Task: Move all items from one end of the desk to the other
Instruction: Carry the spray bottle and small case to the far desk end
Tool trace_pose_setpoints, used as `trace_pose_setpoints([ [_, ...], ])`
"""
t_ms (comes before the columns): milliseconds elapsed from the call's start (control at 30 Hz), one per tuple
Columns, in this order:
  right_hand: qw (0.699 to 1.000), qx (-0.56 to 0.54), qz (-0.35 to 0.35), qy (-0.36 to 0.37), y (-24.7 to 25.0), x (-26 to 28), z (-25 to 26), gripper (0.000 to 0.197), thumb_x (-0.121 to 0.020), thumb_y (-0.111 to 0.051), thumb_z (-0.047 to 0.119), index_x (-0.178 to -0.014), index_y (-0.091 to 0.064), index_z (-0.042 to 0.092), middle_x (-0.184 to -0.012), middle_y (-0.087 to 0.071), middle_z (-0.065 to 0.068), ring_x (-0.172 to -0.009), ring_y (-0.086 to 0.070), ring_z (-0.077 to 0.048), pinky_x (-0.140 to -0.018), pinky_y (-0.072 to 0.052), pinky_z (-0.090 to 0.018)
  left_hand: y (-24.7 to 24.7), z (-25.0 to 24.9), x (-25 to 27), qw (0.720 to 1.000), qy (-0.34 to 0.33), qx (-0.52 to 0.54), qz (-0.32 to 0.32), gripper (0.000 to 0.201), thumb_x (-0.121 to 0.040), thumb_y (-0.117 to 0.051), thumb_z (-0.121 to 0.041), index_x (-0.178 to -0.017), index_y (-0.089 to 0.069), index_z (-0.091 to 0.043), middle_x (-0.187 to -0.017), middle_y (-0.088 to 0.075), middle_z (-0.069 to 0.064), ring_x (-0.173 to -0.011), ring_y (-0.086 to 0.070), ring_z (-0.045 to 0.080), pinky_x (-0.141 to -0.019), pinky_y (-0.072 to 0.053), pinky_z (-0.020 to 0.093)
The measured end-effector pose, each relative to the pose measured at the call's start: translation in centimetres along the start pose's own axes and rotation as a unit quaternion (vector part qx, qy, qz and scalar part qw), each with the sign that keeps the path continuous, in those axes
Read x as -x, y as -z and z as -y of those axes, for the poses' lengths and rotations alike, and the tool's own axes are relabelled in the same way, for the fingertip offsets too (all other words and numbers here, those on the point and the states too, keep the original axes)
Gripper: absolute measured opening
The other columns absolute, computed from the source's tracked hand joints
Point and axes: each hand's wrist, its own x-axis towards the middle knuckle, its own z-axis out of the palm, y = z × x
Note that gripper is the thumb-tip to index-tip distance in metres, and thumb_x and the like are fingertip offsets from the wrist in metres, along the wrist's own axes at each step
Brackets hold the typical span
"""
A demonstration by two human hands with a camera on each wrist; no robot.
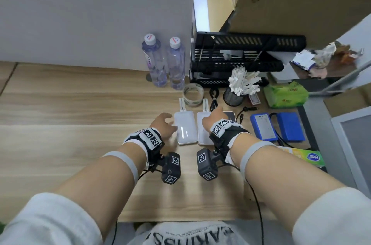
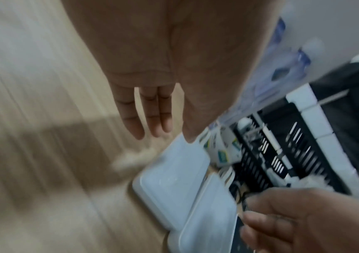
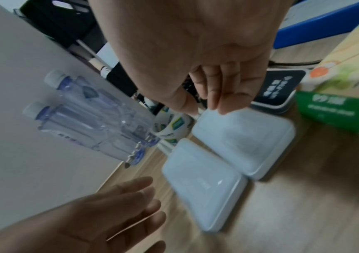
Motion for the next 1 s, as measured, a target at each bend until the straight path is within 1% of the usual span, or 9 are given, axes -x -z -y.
trace_pose_setpoints([
  [100, 0.995, -0.042, 0.046, 0.072, -1.9, 2.3, 2.7, 0.041, -0.088, -0.055, 0.02, -0.124, -0.048, 0.004, -0.123, -0.059, -0.019, -0.111, -0.062, -0.035, -0.093, -0.054, -0.046, 4.3, 1.1, 2.1, 0.999, -0.013, 0.033, -0.011, 0.038, -0.093, -0.065, -0.014, -0.13, -0.058, -0.014, -0.097, -0.066, 0.007, -0.084, -0.066, 0.024, -0.078, -0.059, 0.038],
  [200, 0.989, -0.02, 0.073, 0.125, -5.1, 5.3, 6.6, 0.006, -0.087, -0.055, 0.018, -0.091, -0.056, 0.012, -0.109, -0.06, -0.015, -0.103, -0.063, -0.032, -0.092, -0.055, -0.047, 9.8, 3.8, 4.6, 0.994, 0.008, 0.109, -0.024, 0.027, -0.096, -0.06, -0.007, -0.122, -0.06, -0.012, -0.103, -0.063, 0.014, -0.095, -0.064, 0.026, -0.08, -0.055, 0.039],
  [300, 0.983, -0.01, 0.103, 0.153, -9.3, 9.7, 11.3, 0.022, -0.089, -0.054, 0.015, -0.07, -0.043, 0.02, -0.099, -0.056, -0.012, -0.088, -0.058, -0.029, -0.088, -0.057, -0.043, 15.9, 8.5, 7.4, 0.985, 0.019, 0.164, -0.05, 0.019, -0.097, -0.056, -0.004, -0.114, -0.058, -0.012, -0.091, -0.061, 0.01, -0.079, -0.061, 0.019, -0.074, -0.05, 0.035],
  [433, 0.975, -0.043, 0.145, 0.165, -16.7, 17.7, 17.8, 0.008, -0.091, -0.05, 0.009, -0.084, -0.054, 0.006, -0.082, -0.058, -0.015, -0.068, -0.061, -0.027, -0.061, -0.058, -0.034, 25.1, 16.9, 12.0, 0.968, 0.019, 0.225, -0.106, 0.014, -0.097, -0.055, -0.002, -0.108, -0.057, -0.01, -0.08, -0.06, 0.006, -0.069, -0.058, 0.016, -0.068, -0.046, 0.03],
  [533, 0.964, -0.03, 0.183, 0.19, -23.6, 23.6, 22.7, 0.013, -0.095, -0.048, 0.009, -0.084, -0.055, 0.007, -0.077, -0.053, -0.011, -0.062, -0.055, -0.019, -0.047, -0.048, -0.024, 31.9, 24.0, 15.9, 0.958, 0.023, 0.255, -0.128, 0.017, -0.095, -0.06, -0.006, -0.112, -0.059, -0.008, -0.09, -0.065, 0.009, -0.077, -0.063, 0.02, -0.075, -0.048, 0.034],
  [633, 0.944, -0.008, 0.219, 0.247, -30.4, 29.2, 27.5, 0.004, -0.094, -0.052, 0.012, -0.092, -0.055, 0.01, -0.078, -0.052, -0.009, -0.06, -0.054, -0.018, -0.049, -0.048, -0.024, 38.3, 30.2, 19.9, 0.954, 0.015, 0.261, -0.148, 0.032, -0.091, -0.072, -0.022, -0.119, -0.061, -0.012, -0.112, -0.067, 0.006, -0.101, -0.068, 0.02, -0.089, -0.055, 0.037],
  [700, 0.928, 0.003, 0.246, 0.281, -34.0, 32.6, 30.3, 0.002, -0.095, -0.053, 0.012, -0.093, -0.055, 0.011, -0.077, -0.052, -0.007, -0.059, -0.054, -0.017, -0.05, -0.049, -0.025, 41.8, 33.5, 22.3, 0.946, 0.016, 0.276, -0.169, 0.042, -0.084, -0.078, -0.034, -0.118, -0.061, -0.017, -0.113, -0.068, 0.002, -0.103, -0.069, 0.017, -0.095, -0.055, 0.039],
  [867, 0.9, 0.019, 0.279, 0.336, -40.3, 39.1, 36.3, 0.004, -0.096, -0.051, 0.011, -0.095, -0.055, 0.01, -0.074, -0.053, -0.006, -0.058, -0.053, -0.015, -0.053, -0.049, -0.025, 49.2, 40.0, 25.4, 0.903, 0.041, 0.287, -0.317, 0.059, -0.076, -0.084, -0.043, -0.121, -0.054, -0.02, -0.107, -0.071, 0.008, -0.096, -0.071, 0.019, -0.081, -0.058, 0.04],
  [1000, 0.889, 0.041, 0.3, 0.344, -44.8, 40.9, 40.1, 0.007, -0.096, -0.051, 0.012, -0.096, -0.057, 0.009, -0.078, -0.056, -0.006, -0.062, -0.055, -0.016, -0.057, -0.051, -0.026, 53.8, 44.3, 26.6, 0.88, 0.052, 0.311, -0.355, 0.052, -0.08, -0.081, -0.038, -0.121, -0.055, -0.02, -0.107, -0.069, 0.004, -0.093, -0.071, 0.014, -0.072, -0.057, 0.036],
])
